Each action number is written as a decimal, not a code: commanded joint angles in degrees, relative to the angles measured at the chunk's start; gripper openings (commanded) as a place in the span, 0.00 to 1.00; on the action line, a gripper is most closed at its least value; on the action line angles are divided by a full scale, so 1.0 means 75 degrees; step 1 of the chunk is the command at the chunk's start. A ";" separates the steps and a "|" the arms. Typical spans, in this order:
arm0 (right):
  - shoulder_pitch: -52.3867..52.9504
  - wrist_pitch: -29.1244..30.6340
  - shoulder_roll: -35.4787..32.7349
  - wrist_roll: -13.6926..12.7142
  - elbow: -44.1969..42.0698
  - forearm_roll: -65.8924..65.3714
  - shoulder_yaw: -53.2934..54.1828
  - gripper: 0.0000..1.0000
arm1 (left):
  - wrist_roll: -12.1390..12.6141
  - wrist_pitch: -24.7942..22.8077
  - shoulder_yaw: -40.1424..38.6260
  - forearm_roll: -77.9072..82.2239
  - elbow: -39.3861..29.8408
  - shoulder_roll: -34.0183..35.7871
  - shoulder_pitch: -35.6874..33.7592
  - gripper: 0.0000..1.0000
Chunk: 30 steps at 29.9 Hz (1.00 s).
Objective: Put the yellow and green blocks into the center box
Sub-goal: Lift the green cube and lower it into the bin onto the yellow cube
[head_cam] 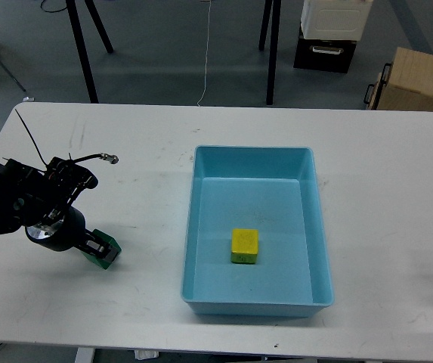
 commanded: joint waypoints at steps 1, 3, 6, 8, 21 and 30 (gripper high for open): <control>0.0010 0.0000 0.0010 0.0001 0.0001 -0.0015 -0.0017 1.00 | -0.0115 0.0002 -0.0026 -0.0093 -0.0326 -0.0018 -0.1036 0.00; 0.0010 0.0000 0.0010 0.0001 0.0001 -0.0003 -0.0028 1.00 | -0.0173 0.0002 -0.0038 -0.0175 -0.0596 -0.0123 -0.1763 0.00; 0.0022 0.0000 -0.0002 0.0001 0.0001 -0.0015 -0.0005 1.00 | -0.0431 0.0002 -0.0038 -0.0630 -0.0738 -0.0637 -0.2690 0.00; 0.0010 0.0000 -0.0002 0.0001 0.0001 -0.0015 0.0018 1.00 | -0.0466 0.0002 -0.0038 -0.1110 -0.0750 -0.1106 -0.3124 0.00; 0.0010 0.0000 -0.0037 0.0001 -0.0011 -0.0015 0.0054 1.00 | -0.0806 0.0002 -0.0143 -0.1839 0.0058 -0.4413 -0.2577 0.00; -0.0013 0.0000 -0.0037 0.0001 -0.0046 -0.0015 0.0042 1.00 | -0.0806 0.0002 -0.0202 -0.1839 0.0808 -0.4413 -0.2095 0.02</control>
